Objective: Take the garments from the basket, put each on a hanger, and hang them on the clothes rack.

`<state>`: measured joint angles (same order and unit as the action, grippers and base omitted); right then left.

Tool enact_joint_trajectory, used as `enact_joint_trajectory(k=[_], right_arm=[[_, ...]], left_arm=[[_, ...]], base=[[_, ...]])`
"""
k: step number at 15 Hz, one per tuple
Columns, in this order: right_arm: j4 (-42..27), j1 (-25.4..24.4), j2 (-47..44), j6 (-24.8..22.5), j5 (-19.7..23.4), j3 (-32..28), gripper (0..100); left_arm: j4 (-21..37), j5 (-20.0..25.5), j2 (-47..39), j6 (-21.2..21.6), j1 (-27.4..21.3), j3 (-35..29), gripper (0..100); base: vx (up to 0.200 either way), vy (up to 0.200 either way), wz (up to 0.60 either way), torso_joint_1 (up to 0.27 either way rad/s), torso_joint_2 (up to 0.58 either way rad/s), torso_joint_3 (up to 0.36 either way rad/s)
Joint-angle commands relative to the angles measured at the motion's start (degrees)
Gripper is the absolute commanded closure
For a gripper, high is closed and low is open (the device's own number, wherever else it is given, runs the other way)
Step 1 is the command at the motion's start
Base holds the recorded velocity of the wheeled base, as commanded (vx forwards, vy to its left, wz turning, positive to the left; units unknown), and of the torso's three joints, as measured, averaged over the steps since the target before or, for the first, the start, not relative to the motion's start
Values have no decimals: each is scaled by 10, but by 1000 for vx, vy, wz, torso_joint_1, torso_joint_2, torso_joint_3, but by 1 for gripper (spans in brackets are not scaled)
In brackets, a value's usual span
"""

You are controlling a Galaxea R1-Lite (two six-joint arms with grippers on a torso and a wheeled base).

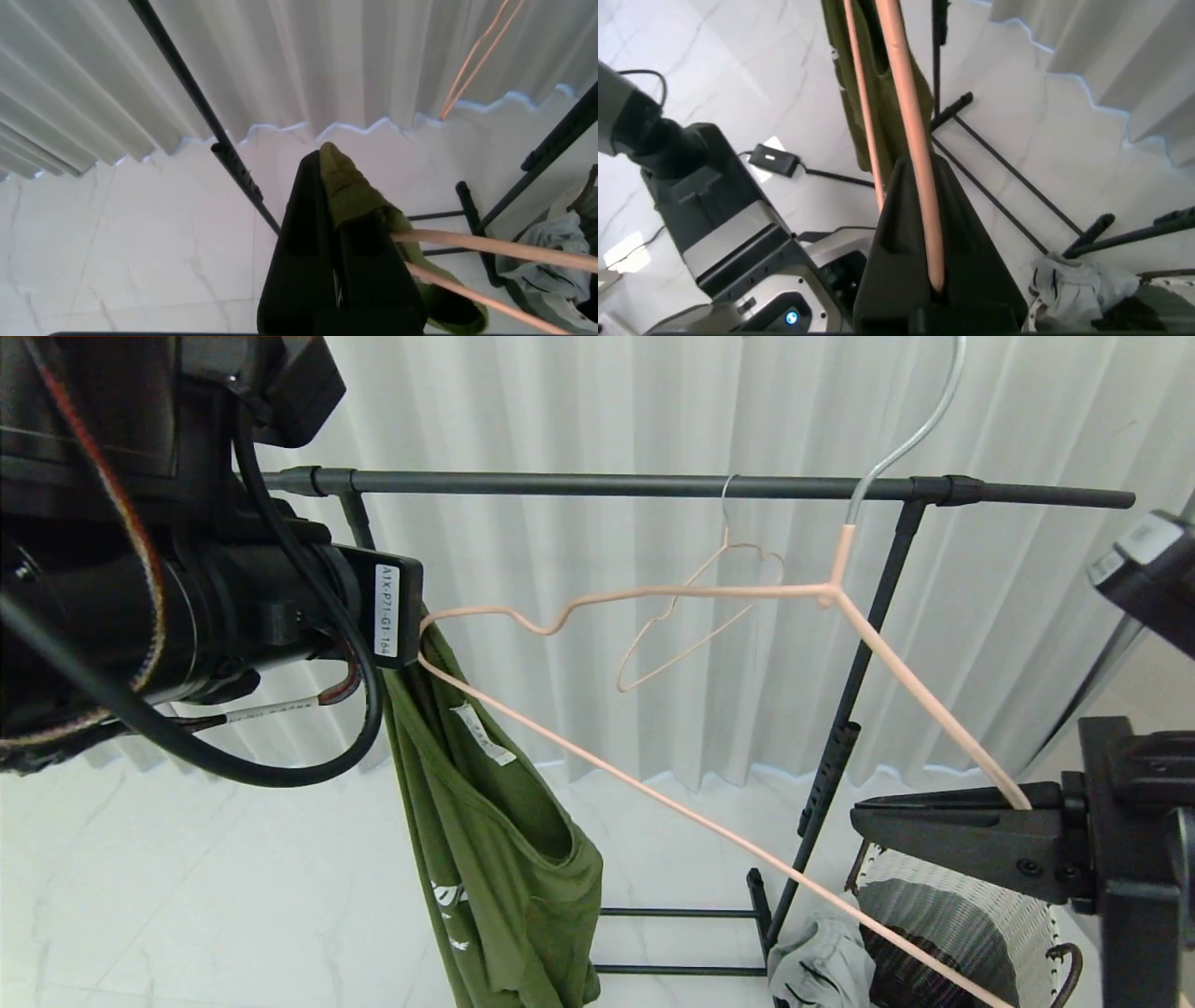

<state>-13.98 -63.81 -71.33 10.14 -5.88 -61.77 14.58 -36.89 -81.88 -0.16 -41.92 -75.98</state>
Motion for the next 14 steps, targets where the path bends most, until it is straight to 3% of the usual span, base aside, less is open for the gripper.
enact_joint_trajectory(k=[1,6,8,11,14], right_arm=[[0,0,-12,2,-2,-1,100],[19,-9,-39,52,-4,-1,100],[19,-29,-50,98,-8,-12,100],[21,-47,-72,151,-52,-13,100],[19,-46,-73,182,-72,-16,100]], left_arm=[[-1,1,1,0,-3,0,100],[-1,1,-6,-1,-14,-4,100],[-1,0,-9,-2,-14,-5,100],[-1,-2,-18,-34,-14,-17,100],[0,-23,-18,-34,-12,-14,100]], base=[[0,0,0,0,0,0],[0,0,0,0,0,0],[0,0,0,0,0,0],[0,0,0,0,0,0],[0,0,0,0,0,0]])
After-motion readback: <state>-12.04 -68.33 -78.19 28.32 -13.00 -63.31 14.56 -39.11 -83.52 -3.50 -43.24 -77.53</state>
